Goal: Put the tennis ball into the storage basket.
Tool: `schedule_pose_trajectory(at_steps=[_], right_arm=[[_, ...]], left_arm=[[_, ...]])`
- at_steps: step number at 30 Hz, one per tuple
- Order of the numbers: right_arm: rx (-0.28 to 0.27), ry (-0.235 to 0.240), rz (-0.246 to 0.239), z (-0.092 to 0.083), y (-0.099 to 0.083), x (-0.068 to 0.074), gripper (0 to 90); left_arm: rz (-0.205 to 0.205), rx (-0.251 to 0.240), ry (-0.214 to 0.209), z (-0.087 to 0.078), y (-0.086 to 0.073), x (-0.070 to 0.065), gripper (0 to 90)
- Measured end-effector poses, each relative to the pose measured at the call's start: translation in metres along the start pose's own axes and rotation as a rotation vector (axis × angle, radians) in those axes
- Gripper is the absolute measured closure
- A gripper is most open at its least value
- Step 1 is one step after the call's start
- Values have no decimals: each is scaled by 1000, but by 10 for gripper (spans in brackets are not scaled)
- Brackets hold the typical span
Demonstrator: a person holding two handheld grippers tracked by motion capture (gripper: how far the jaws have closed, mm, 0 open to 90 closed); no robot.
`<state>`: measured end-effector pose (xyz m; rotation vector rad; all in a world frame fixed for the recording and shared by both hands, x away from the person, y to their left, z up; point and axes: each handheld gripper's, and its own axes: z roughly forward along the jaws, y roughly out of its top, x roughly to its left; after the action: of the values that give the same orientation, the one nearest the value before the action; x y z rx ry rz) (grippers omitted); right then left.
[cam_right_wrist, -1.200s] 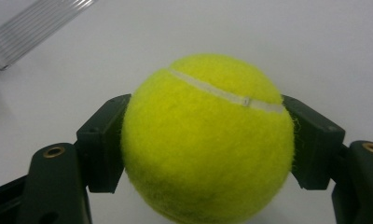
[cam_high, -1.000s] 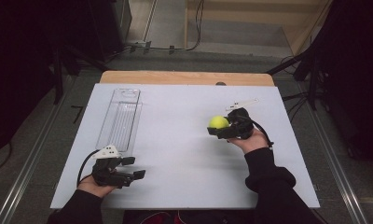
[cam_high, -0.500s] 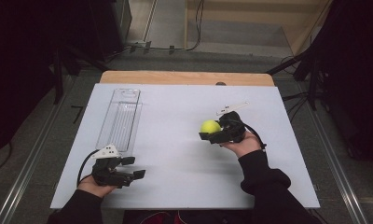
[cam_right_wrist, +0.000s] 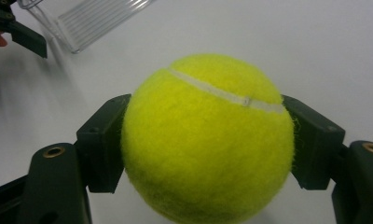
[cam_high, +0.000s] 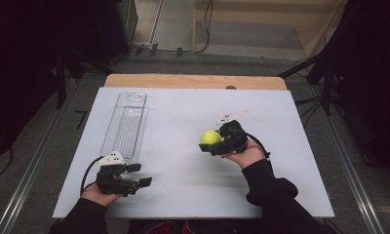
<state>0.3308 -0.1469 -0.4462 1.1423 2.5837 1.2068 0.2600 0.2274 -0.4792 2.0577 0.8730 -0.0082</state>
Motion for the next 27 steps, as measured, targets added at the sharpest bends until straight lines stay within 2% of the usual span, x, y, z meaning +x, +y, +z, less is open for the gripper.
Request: schedule_pose_trajectory(at_steps=[8,27], right_arm=[[11,21,-27,9,3,13,237],[19,44,-45,26,18,24,237]], left_arm=[[3,-2,1,0,0,0,246],[3,-2,4,0,0,1,246]])
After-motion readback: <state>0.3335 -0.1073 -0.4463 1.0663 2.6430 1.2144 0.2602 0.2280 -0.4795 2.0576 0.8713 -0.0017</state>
